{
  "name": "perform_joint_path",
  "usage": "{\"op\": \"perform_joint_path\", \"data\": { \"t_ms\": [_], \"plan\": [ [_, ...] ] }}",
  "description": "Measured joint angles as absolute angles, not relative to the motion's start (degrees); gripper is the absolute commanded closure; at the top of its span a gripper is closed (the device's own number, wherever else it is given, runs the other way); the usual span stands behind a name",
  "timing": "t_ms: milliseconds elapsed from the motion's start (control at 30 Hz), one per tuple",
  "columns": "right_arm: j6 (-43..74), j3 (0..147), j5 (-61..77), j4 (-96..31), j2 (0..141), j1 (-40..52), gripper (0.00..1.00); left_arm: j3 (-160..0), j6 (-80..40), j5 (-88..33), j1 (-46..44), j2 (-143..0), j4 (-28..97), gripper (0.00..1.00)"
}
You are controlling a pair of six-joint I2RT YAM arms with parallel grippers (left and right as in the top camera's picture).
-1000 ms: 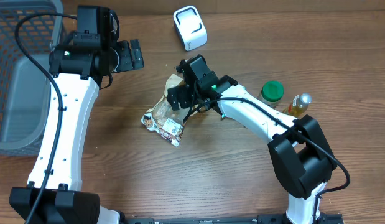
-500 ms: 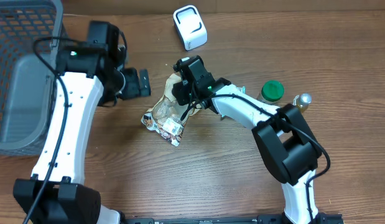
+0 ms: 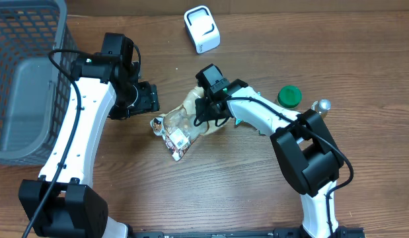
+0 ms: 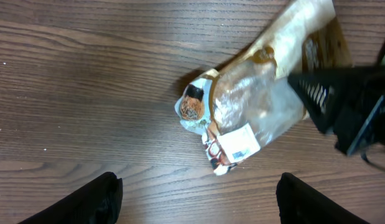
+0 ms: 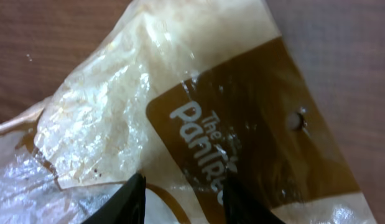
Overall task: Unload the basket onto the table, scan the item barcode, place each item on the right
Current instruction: 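Lower the left gripper onto the snack bag beside the right gripper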
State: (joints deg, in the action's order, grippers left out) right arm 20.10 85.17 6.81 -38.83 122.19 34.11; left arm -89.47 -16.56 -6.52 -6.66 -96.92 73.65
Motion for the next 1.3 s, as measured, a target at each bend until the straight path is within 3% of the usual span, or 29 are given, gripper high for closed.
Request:
{"op": "perform_joint_path", "data": {
  "t_ms": [233,400,567,700,867,933,1067,1167,1300],
  "plan": [
    [22.9,85.5,15.2,-51.2,121.6,34.4,0.55,-88.1,-17.5,-6.5,-6.7,-96.9,71.6,0.29],
    [23.7,85.5,17.6,-53.4,121.6,35.4,0.52,-85.4,-21.6,-6.6,-6.7,-96.9,67.7,0.64],
    [24.0,85.5,18.3,-53.4,121.6,35.5,0.43,-81.6,-25.1,-6.9,-7.6,-96.9,63.5,0.96],
    [24.0,85.6,19.5,-53.2,121.5,35.5,0.3,-77.6,-26.1,-6.9,-8.9,-96.9,60.1,0.95],
    [24.5,85.6,20.6,-53.1,121.1,35.7,0.0,-74.0,-27.3,-7.4,-10.8,-96.9,56.7,0.8],
    [24.2,85.8,20.9,-53.0,120.9,36.0,0.0,-73.6,-28.2,-7.8,-11.5,-96.9,55.9,0.79],
    [24.4,85.8,20.8,-52.7,120.9,36.1,0.0,-73.5,-30.2,-8.2,-12.8,-96.9,54.1,0.86],
    [24.4,85.8,20.6,-52.7,120.9,36.1,0.11,-73.3,-31.2,-8.2,-14.0,-96.9,52.4,0.88],
    [24.2,85.9,20.1,-53.6,120.9,36.0,0.11,-71.6,-31.6,-7.9,-16.3,-96.9,50.5,0.9]
  ]
}}
